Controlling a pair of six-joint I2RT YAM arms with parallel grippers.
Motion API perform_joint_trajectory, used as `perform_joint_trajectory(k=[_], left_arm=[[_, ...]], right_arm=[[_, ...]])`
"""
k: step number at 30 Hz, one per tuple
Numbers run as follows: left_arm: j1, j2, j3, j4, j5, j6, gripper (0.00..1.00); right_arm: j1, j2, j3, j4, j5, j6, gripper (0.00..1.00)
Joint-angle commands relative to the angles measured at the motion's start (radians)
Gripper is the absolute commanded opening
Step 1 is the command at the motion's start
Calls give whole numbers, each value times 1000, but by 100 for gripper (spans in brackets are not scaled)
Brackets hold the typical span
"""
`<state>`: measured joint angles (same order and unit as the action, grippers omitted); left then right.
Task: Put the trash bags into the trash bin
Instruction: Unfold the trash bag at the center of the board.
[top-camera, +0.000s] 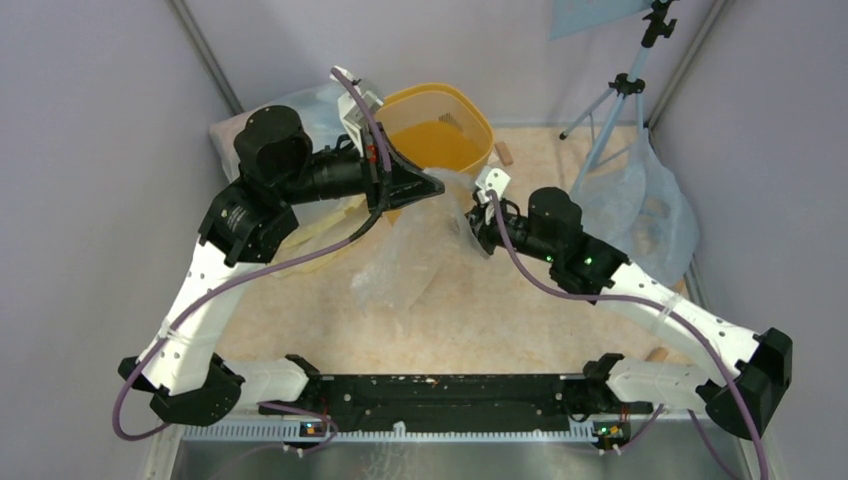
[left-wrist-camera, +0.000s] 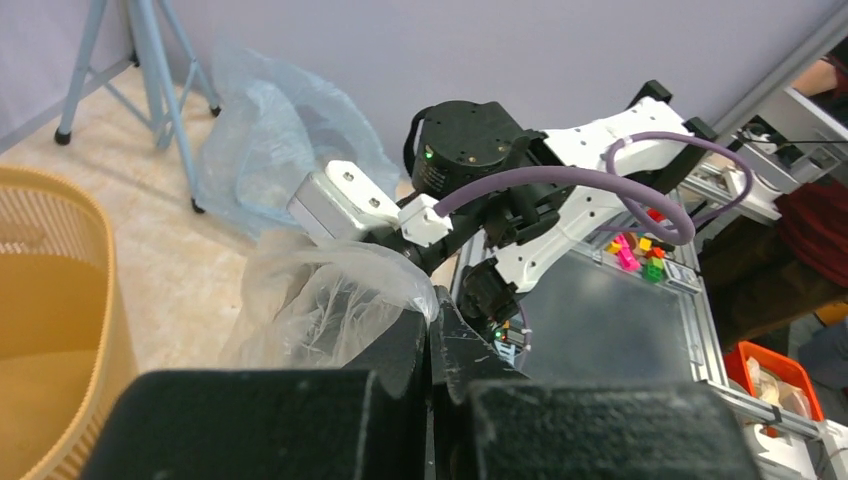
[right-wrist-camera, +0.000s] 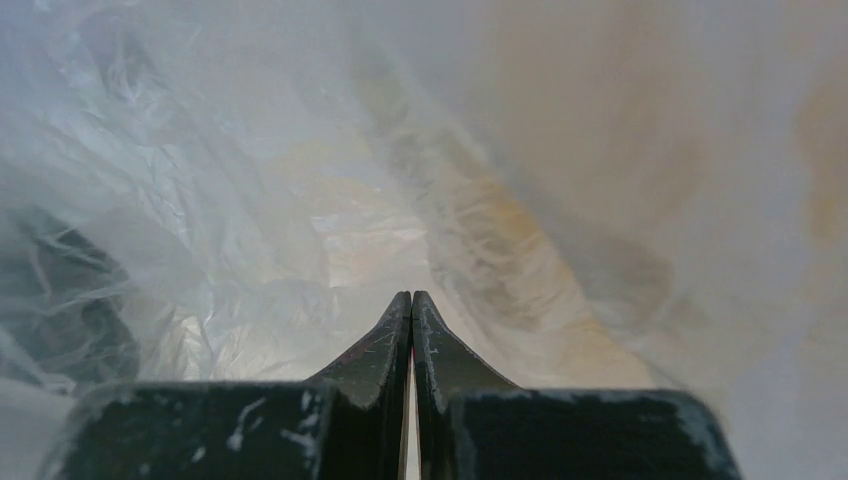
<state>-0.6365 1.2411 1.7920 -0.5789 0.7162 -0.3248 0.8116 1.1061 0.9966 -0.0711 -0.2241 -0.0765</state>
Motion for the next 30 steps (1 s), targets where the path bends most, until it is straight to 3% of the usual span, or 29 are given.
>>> perform_joint_trajectory(k=[1,5,11,18,24,30], left_arm=[[4,8,30,88,76,-24,0],[2,24,23,107,83,-38,0],[2,59,23,165,113,-70,0],[3,65,-23,437,300,-256,0],[3,41,-31,565,314,-313,0],[3,13,-34,686,294,-379,0]], right_arm=[[9,-31,5,86,-194,-36,0],[25,-22,-23,124,-308,-2,0],[85,-5,-48,157,-335,22,0],[100,40,-65,175,-380,36,0],[116,47,-98,212,-380,51,0],[123,65,-118,182,-262,63,0]])
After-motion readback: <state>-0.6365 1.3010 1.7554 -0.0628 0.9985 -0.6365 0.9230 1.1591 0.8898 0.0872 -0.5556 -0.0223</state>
